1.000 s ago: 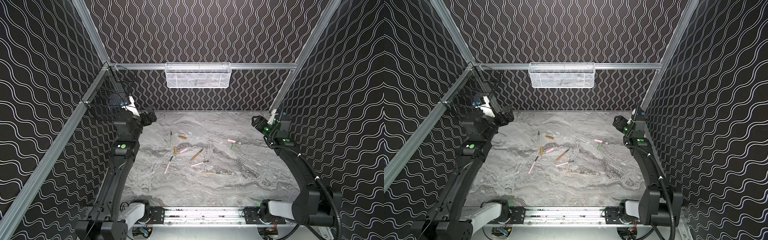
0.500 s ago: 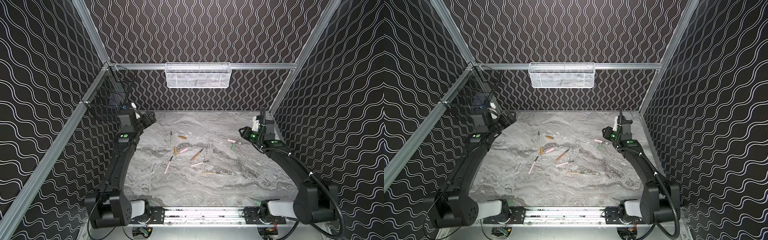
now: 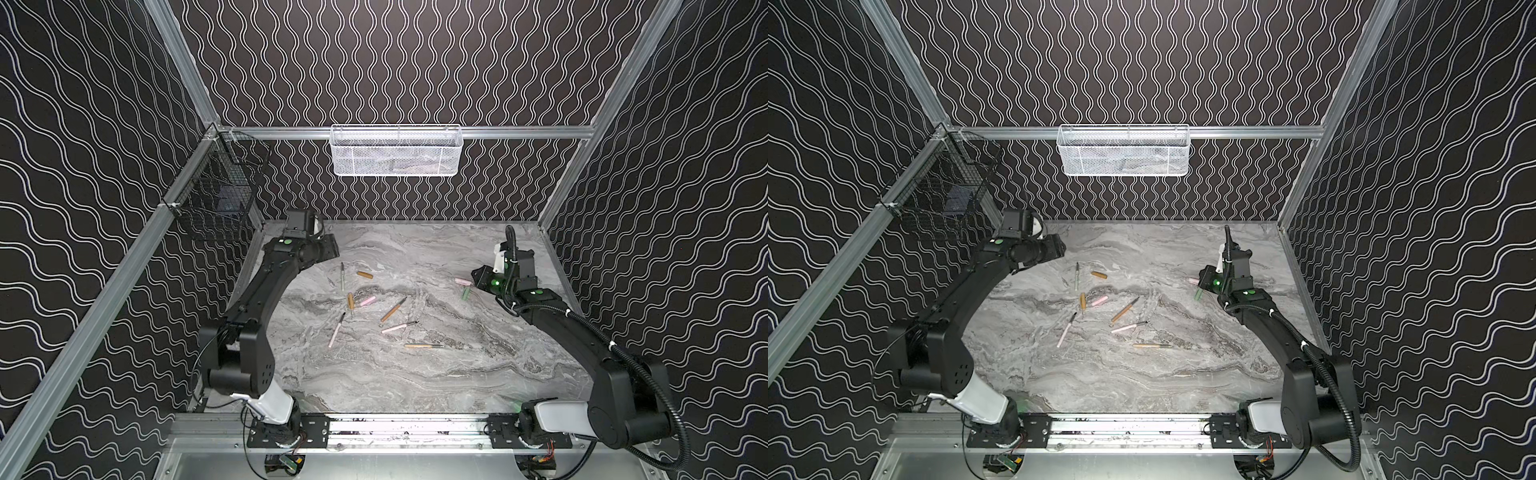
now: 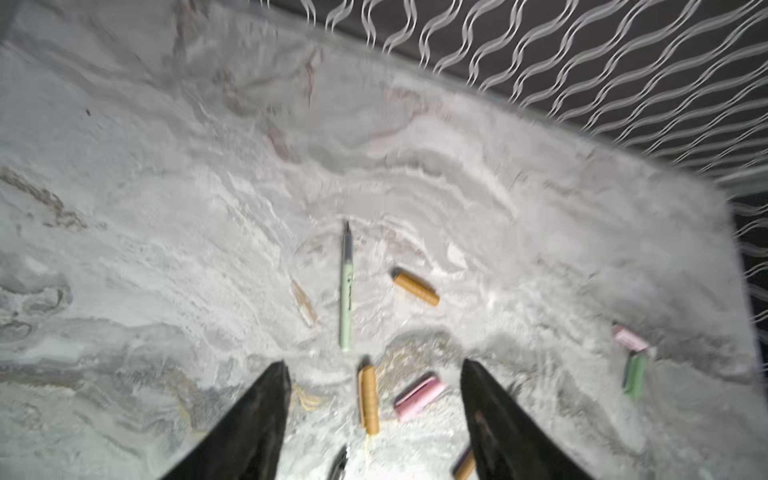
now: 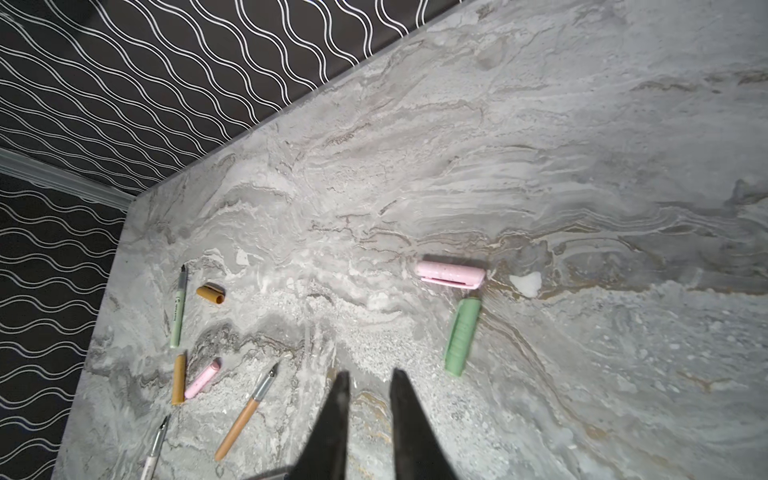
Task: Insert the pens into the pen caps
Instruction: 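Raise both arms and move the left gripper over the light green pen, then lower the left gripper and grasp the light green pen by its barrel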
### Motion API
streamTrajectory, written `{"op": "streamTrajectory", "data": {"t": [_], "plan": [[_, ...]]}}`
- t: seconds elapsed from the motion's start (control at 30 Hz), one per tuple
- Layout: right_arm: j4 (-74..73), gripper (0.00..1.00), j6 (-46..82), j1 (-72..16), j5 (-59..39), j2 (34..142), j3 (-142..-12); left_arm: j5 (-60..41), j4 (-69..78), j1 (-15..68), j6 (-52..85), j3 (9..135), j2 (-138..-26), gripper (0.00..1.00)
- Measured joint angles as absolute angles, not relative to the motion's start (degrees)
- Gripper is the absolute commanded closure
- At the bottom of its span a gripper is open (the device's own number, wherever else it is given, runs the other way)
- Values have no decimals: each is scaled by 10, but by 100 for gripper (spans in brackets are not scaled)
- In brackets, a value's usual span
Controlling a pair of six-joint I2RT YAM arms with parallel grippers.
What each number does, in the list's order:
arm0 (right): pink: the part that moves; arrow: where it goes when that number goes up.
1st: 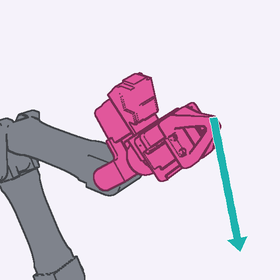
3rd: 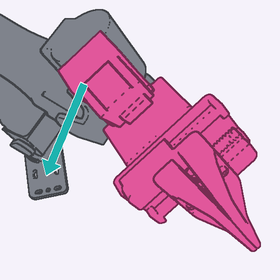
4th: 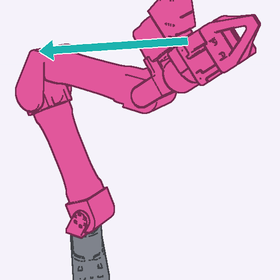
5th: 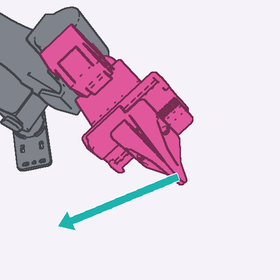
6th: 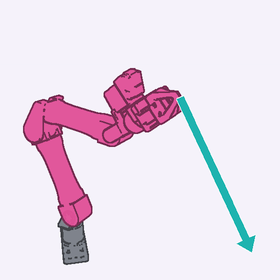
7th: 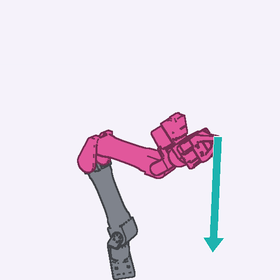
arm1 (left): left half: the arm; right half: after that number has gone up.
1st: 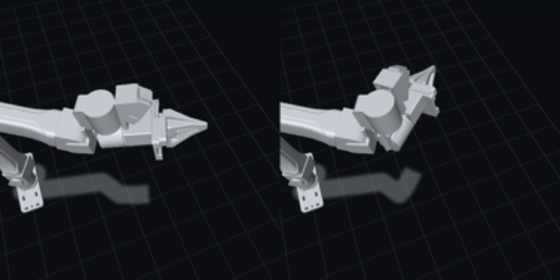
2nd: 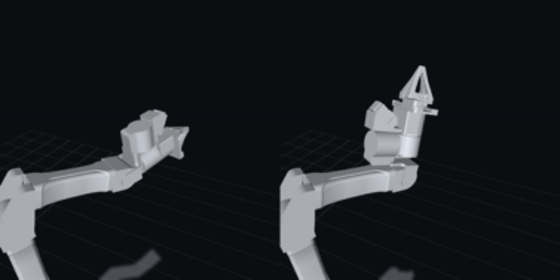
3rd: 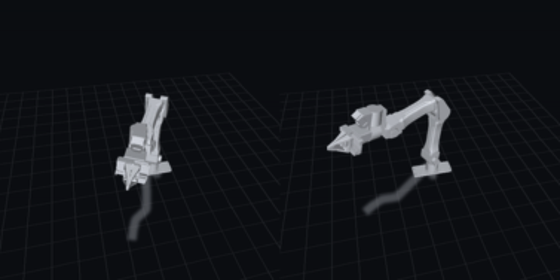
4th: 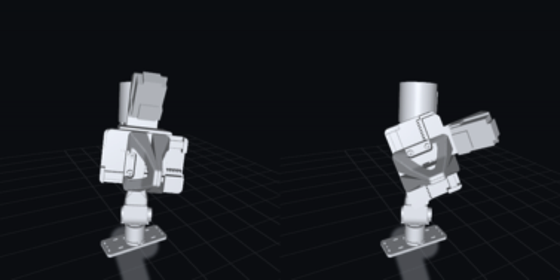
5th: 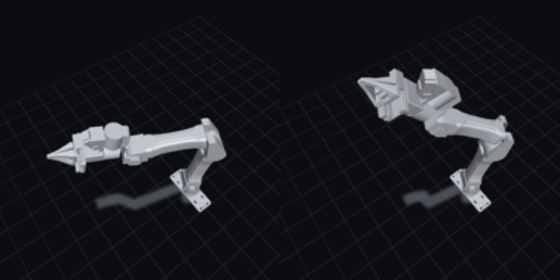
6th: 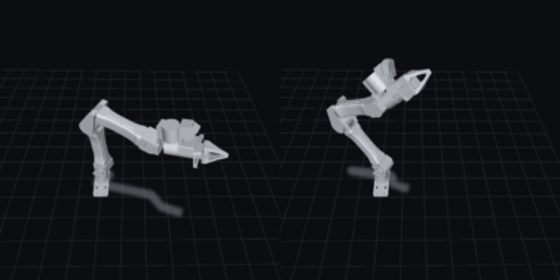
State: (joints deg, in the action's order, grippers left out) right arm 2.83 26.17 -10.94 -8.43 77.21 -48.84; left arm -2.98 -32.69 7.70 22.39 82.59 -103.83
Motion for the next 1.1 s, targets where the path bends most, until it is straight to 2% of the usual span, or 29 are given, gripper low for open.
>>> {"op": "streamTrajectory", "data": {"t": [0.07,0.23,0.53,1.1], "plan": [[29,100,264,-109,-98,774,-492,-17,-351,83,219,850,-1078,52],[30,100,260,-118,-123,782,-500,3,-410,103,203,907,-1187,55],[34,100,254,-120,-129,782,-507,43,-469,128,178,997,-1314,60],[51,100,242,-127,-127,796,-519,54,-476,128,159,1001,-1366,71]]}}
